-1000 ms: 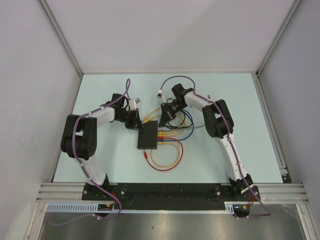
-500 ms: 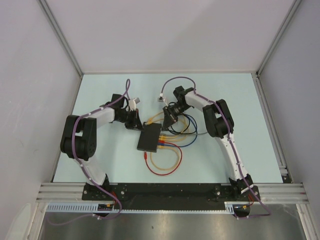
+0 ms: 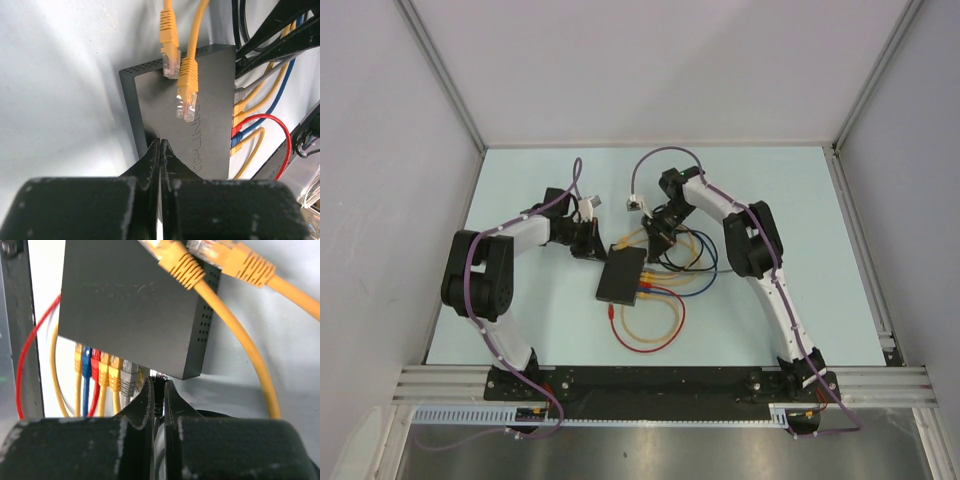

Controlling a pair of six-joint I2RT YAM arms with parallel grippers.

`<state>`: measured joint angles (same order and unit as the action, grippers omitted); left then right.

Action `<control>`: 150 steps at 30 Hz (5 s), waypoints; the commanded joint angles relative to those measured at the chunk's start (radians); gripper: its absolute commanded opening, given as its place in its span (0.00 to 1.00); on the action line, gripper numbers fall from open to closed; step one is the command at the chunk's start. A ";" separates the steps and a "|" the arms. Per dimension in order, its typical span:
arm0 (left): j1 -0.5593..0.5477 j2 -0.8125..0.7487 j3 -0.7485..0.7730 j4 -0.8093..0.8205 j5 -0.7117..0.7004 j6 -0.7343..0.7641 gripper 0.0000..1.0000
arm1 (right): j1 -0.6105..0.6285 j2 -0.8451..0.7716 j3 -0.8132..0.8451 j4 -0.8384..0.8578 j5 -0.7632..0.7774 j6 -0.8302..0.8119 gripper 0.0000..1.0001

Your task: Pull the plug from the switch port

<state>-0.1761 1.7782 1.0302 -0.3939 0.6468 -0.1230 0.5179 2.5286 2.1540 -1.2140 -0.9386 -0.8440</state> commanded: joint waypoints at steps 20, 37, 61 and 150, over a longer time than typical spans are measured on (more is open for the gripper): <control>0.000 -0.131 0.051 -0.029 -0.052 0.059 0.00 | -0.195 -0.112 0.407 -0.202 0.075 0.035 0.00; 0.000 -0.086 0.093 -0.023 -0.038 0.029 0.00 | -0.391 -0.500 0.420 1.074 0.464 0.790 0.00; 0.000 -0.092 0.087 -0.028 -0.045 0.017 0.18 | -0.440 -0.487 0.525 1.554 1.173 0.639 0.00; 0.007 -0.062 0.057 -0.106 -0.171 -0.014 0.50 | -0.005 -0.200 -0.313 0.820 0.018 0.761 0.60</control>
<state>-0.1741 1.7477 1.0199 -0.4698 0.5442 -0.1692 0.5262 2.3646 1.8065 -0.4393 -0.9295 -0.0837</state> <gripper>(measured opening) 0.457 0.525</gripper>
